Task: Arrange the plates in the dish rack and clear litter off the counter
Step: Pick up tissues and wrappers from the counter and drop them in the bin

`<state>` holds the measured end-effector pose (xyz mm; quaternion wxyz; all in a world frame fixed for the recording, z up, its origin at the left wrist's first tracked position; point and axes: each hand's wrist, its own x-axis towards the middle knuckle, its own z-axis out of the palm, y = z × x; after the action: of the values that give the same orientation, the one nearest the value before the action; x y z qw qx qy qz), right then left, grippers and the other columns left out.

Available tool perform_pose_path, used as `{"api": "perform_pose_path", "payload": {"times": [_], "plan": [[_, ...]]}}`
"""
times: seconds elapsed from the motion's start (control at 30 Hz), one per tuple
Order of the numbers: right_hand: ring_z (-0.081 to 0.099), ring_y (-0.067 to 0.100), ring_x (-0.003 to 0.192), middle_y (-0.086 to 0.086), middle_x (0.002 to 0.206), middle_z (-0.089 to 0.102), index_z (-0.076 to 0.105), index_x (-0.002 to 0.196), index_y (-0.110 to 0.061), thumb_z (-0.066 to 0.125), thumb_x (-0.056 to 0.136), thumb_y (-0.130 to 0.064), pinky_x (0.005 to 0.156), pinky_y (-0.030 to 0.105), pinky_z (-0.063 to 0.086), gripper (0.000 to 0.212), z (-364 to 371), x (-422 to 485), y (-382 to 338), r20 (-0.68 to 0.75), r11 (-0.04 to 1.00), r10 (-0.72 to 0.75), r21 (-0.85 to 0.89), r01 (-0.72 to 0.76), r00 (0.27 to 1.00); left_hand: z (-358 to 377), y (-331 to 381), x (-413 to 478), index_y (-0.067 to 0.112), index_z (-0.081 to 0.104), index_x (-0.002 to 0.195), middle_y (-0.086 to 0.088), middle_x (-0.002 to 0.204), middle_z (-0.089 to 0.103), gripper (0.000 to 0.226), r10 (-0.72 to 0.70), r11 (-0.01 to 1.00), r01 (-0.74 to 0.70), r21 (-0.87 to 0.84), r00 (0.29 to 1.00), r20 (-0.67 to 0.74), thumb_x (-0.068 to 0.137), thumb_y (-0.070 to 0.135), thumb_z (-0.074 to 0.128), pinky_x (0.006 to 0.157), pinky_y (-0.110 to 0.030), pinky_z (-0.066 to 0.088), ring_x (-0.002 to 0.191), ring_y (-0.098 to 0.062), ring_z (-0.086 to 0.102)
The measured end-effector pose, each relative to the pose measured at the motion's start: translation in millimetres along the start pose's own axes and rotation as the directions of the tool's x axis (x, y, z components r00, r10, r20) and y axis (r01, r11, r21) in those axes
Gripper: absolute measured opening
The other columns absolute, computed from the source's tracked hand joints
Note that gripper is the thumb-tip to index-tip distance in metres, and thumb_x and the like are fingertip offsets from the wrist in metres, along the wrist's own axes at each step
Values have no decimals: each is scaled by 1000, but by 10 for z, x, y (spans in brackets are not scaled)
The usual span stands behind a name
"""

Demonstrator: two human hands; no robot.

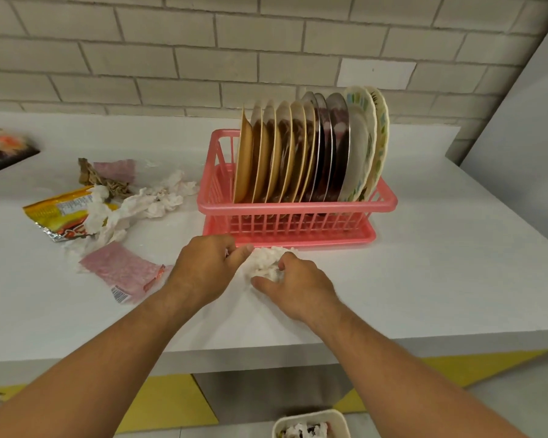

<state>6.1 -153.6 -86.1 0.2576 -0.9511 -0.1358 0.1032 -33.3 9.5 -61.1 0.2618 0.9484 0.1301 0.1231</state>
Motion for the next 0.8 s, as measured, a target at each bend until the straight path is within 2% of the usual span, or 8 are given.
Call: {"api": "perform_pose_path", "payload": {"times": [0.07,0.2,0.33,0.4,0.53,0.67,0.73,0.8], "plan": [[61,22,99,-3,120,62,50,126,-26,51,86,-60,78,32,49,52,68,30,-34,8,998,-4,-70,4,1000,-31,-65,0,24,52,59,8,58,57,44,10,999,-9,-46,1000,4,92,51,46,51,-25,39,56,-11,54],[60,20,89,-1,107,64,55,107,-23,49,92,-46,72,32,50,28,56,33,-7,62,998,-22,-58,25,998,-48,-207,8,15,66,79,-1,78,68,46,5,998,-2,-61,998,56,95,49,40,69,-37,52,71,-18,62],[55,6,70,-15,82,56,48,82,-32,60,87,-48,52,21,38,21,-86,-12,96,88,996,2,89,-10,996,-5,-273,-24,30,55,62,11,60,57,36,20,992,-14,-126,999,48,94,45,48,51,-23,37,58,-10,55],[59,6,63,-15,77,56,46,77,-35,63,89,-37,49,20,43,21,-147,-47,131,97,981,29,190,-47,995,31,-268,-8,32,48,57,13,55,52,39,50,987,-43,-158,998,45,94,42,51,50,-20,31,54,-8,51],[64,15,65,-2,83,63,52,85,-29,51,91,-13,51,29,53,18,-233,-98,150,41,967,89,235,-96,995,132,-222,34,28,55,62,11,61,57,34,125,976,-105,-191,988,96,94,39,50,53,-22,35,60,-8,53],[59,13,74,-11,81,62,56,81,-35,49,95,-25,62,26,44,18,-249,-123,172,-96,1000,14,27,-12,995,241,-194,10,27,54,62,10,62,57,34,191,962,-157,-224,972,139,94,38,50,56,-25,38,61,-10,53],[60,15,76,-14,80,62,60,82,-36,53,94,-32,65,26,45,15,-226,-142,195,-140,996,40,78,-29,989,286,-186,1,25,60,69,9,68,60,30,219,955,-178,-235,962,160,95,37,49,60,-28,43,65,-11,54],[61,12,83,-16,91,63,64,101,-37,57,93,-34,72,25,48,11,-202,-168,221,-157,982,101,171,-74,982,315,-181,-9,23,66,80,9,76,64,28,233,951,-188,-245,957,172,96,38,48,67,-30,46,71,-11,56]]}}
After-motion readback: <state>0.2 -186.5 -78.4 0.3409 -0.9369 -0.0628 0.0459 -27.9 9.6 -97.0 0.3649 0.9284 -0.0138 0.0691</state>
